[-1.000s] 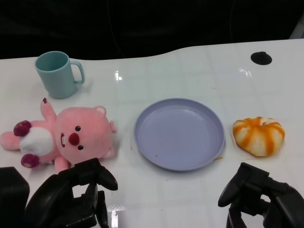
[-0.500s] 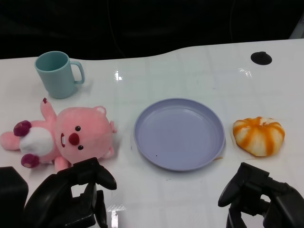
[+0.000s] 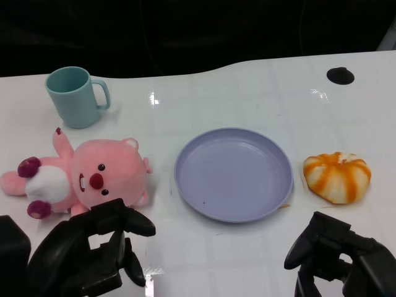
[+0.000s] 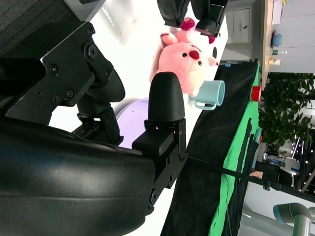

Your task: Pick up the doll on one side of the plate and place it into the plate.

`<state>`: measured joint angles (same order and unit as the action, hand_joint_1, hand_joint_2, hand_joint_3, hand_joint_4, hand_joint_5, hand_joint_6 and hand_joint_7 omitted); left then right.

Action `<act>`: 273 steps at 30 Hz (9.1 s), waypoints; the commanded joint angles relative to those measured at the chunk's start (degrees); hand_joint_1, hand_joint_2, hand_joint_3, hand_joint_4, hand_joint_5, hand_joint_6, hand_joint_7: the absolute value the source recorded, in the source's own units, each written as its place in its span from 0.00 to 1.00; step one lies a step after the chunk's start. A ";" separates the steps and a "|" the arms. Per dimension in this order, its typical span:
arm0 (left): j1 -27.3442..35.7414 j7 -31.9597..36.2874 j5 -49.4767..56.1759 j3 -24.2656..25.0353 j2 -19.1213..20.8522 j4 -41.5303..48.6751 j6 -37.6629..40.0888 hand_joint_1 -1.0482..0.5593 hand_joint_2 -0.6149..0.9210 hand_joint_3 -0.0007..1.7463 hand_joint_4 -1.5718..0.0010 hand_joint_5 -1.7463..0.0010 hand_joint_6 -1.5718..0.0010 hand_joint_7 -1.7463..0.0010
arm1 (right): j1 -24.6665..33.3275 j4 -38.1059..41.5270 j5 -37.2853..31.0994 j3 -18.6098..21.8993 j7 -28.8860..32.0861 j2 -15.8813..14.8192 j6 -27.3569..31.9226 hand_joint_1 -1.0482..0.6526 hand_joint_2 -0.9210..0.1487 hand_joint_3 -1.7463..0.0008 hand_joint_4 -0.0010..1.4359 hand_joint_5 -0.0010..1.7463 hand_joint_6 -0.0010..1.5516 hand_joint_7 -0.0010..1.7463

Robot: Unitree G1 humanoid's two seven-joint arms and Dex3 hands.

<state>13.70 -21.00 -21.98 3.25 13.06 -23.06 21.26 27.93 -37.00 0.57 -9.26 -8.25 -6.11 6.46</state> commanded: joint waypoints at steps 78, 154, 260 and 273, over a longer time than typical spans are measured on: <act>-35.81 1.41 70.29 -19.73 23.32 39.04 -17.76 0.21 1.00 0.00 0.87 0.93 0.87 1.00 | 0.51 -1.67 0.00 -0.60 0.95 -0.07 0.14 0.67 0.45 0.22 0.50 1.00 0.38 0.89; -41.42 16.78 58.98 -21.49 8.03 32.96 -14.35 0.53 0.77 0.52 0.42 0.00 0.56 0.00 | 0.32 -1.34 0.26 -0.93 0.92 -0.11 0.03 0.66 0.46 0.20 0.51 1.00 0.39 0.89; -3.02 9.91 -16.49 6.98 -0.62 -11.69 21.38 0.59 0.78 0.71 0.49 0.01 0.56 0.13 | -0.42 -1.01 0.04 -1.19 1.19 -0.11 0.22 0.66 0.46 0.21 0.50 1.00 0.39 0.89; 0.23 7.77 -11.82 3.29 0.76 -9.44 18.30 0.59 0.78 0.68 0.48 0.00 0.59 0.04 | 0.01 -0.44 0.71 0.45 0.44 -0.79 0.08 0.67 0.47 0.20 0.50 1.00 0.39 0.88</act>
<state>13.59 -12.49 -35.40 7.08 12.78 -33.38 41.10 27.71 -37.55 0.58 -9.49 -7.57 -6.33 6.93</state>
